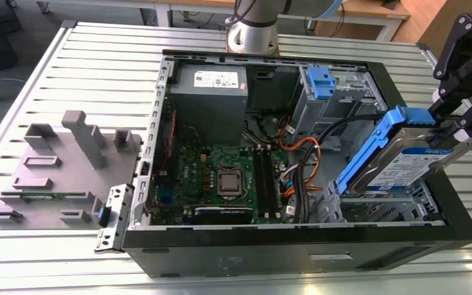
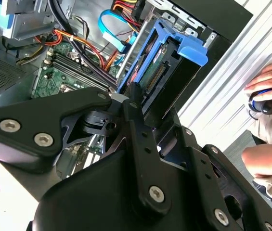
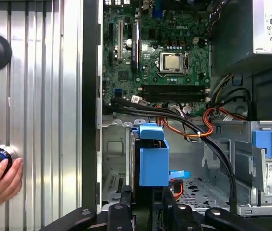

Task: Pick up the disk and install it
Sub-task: 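Insert the disk into the insertion slot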

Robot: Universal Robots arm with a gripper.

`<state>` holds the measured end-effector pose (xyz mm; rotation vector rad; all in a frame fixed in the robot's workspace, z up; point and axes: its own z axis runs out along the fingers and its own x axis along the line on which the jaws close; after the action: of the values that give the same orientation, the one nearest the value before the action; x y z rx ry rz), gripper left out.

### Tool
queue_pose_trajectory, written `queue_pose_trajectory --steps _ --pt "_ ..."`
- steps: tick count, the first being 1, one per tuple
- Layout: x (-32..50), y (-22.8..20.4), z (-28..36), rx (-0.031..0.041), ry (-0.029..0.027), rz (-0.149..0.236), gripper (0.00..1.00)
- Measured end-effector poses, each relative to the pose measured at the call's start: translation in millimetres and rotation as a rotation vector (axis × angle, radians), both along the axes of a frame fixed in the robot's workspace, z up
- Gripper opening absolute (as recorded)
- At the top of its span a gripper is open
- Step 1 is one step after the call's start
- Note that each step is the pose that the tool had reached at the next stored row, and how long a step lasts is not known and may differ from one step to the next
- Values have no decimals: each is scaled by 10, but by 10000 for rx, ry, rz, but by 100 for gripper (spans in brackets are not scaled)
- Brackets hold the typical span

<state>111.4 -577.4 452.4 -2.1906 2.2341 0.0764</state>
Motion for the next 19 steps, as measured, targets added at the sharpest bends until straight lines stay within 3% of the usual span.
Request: queue_pose_trajectory --steps 9,19 --pt "3 -1 -26 1 0 0 35" --pt "3 -4 -192 -2 0 0 35"
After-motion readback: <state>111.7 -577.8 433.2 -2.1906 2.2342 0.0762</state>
